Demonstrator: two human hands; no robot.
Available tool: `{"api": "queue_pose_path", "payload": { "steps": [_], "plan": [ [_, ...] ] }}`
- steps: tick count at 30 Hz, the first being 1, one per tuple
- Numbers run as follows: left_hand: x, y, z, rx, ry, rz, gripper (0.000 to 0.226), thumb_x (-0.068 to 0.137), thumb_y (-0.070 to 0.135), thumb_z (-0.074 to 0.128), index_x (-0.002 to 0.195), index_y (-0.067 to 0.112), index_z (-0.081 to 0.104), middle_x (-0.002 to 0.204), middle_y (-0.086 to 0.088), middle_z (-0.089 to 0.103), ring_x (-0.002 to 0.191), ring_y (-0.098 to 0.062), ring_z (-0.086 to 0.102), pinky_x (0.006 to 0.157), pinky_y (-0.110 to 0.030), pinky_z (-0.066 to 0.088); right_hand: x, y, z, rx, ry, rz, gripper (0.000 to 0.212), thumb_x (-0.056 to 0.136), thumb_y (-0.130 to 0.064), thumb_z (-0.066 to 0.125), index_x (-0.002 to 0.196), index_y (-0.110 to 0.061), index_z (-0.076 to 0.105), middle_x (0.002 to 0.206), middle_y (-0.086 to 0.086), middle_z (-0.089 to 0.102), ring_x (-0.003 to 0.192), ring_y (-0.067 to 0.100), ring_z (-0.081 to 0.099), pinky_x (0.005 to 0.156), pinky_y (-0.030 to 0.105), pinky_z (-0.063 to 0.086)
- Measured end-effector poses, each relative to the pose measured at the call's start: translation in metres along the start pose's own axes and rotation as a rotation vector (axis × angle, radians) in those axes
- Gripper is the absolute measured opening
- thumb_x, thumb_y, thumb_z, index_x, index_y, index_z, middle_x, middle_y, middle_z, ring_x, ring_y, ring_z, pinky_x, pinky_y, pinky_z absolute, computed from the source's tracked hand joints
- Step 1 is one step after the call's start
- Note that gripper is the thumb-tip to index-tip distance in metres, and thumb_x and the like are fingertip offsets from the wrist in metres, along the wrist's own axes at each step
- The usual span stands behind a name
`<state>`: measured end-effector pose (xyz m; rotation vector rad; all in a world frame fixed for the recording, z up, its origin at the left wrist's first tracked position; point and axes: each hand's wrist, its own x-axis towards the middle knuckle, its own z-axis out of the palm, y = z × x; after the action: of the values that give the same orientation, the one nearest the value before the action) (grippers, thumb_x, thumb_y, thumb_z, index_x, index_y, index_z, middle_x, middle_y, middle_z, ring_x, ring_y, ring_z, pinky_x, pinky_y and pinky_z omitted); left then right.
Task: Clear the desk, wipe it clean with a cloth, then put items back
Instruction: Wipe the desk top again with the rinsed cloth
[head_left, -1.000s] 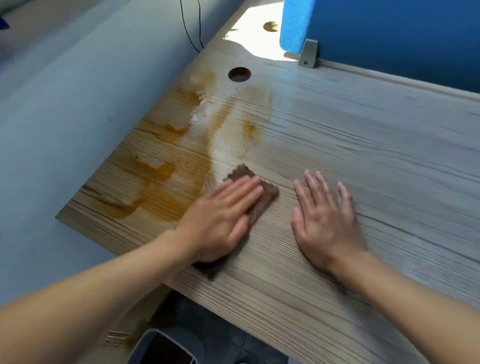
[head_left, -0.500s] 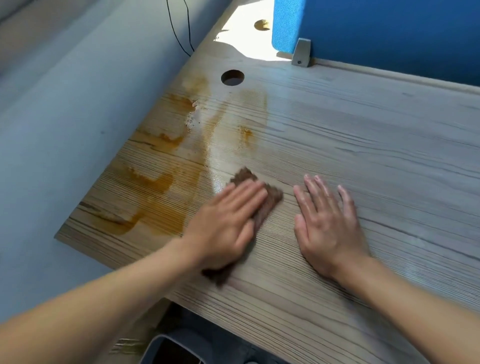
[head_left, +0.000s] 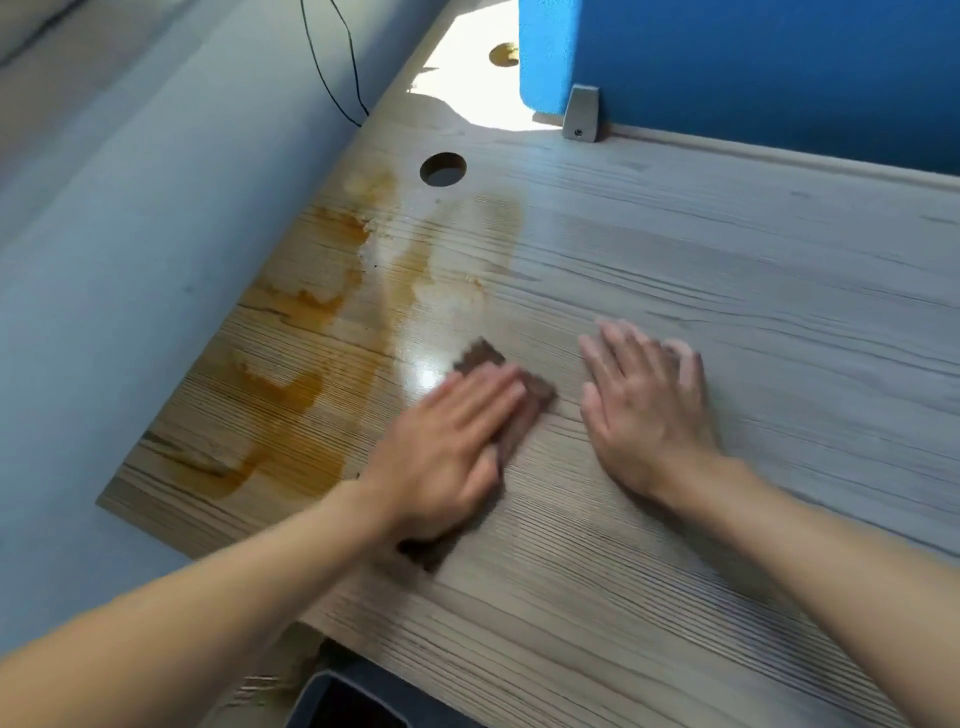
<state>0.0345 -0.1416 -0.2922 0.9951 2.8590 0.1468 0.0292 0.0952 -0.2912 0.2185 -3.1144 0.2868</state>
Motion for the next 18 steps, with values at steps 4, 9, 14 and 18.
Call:
{"api": "queue_pose_path", "payload": {
  "steps": [4,9,14,18],
  "plan": [
    [0.051,-0.018,-0.003,0.065,0.033,-0.36,0.067,0.097,0.043,0.009,0.158,0.016,0.007,0.166,0.0,0.001,0.152,-0.01,-0.004,0.125,-0.033,0.001,0.002,0.009,0.015,-0.03,-0.051,0.054,0.065,0.095,-0.043,0.016,0.154,-0.02,0.03,0.165,0.004,0.019,0.153,0.019,0.009,0.122,0.052,0.004],
    [-0.021,0.04,0.002,0.051,-0.001,-0.018,0.063,0.1,0.038,0.029,0.157,0.01,0.022,0.165,-0.007,0.014,0.154,-0.019,0.007,0.125,-0.041,0.013,0.005,0.007,0.012,-0.037,-0.031,0.04,0.065,0.094,-0.04,0.019,0.152,-0.015,0.037,0.163,0.008,0.025,0.152,0.023,0.017,0.121,0.055,0.01],
    [0.001,0.011,-0.001,0.01,-0.044,0.095,0.064,0.096,0.035,0.035,0.157,0.015,0.026,0.165,-0.003,0.018,0.153,-0.015,0.012,0.125,-0.037,0.012,0.005,0.007,0.013,-0.049,-0.022,0.035,0.064,0.094,-0.039,0.023,0.151,-0.014,0.039,0.161,0.01,0.028,0.151,0.024,0.02,0.12,0.056,0.011],
    [0.063,-0.026,-0.008,0.023,0.019,-0.371,0.067,0.097,0.042,0.013,0.159,0.018,0.011,0.167,-0.001,0.005,0.153,-0.01,-0.001,0.125,-0.034,0.002,0.003,0.008,0.013,-0.052,-0.029,0.032,0.064,0.095,-0.04,0.021,0.151,-0.014,0.038,0.162,0.009,0.027,0.152,0.024,0.019,0.121,0.055,0.011]
  ]
}}
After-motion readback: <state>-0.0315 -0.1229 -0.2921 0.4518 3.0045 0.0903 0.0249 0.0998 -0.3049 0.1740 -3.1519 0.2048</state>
